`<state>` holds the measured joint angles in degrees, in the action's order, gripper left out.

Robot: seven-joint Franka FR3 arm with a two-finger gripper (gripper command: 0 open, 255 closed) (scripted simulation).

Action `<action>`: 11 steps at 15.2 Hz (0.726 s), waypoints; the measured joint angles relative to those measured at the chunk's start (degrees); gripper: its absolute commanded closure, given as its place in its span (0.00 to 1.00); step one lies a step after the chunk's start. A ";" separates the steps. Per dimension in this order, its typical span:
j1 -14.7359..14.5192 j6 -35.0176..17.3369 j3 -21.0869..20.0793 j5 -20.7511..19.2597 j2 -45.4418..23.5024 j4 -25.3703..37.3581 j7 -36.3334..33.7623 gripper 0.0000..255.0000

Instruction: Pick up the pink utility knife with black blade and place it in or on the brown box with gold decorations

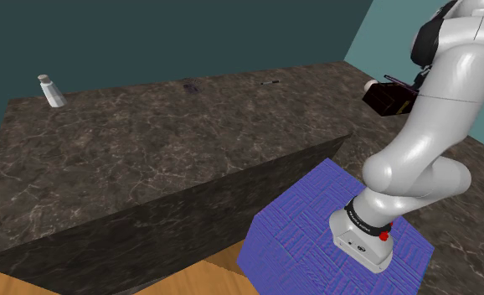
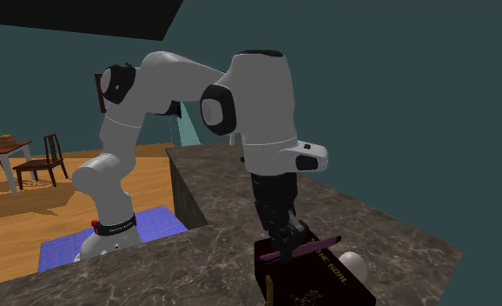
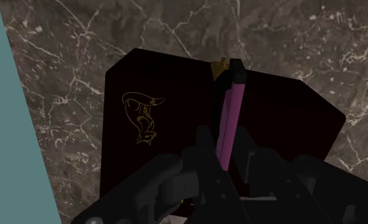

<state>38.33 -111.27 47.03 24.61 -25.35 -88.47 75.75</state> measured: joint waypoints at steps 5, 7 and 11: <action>-0.21 -2.86 -0.41 0.74 -0.57 -2.54 0.71 1.00; -0.26 -3.15 -0.45 0.80 -0.59 -2.81 0.77 1.00; -0.25 -3.23 -0.46 0.83 -0.61 -2.88 0.80 1.00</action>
<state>38.09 -114.50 46.57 25.45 -25.97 -91.35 76.56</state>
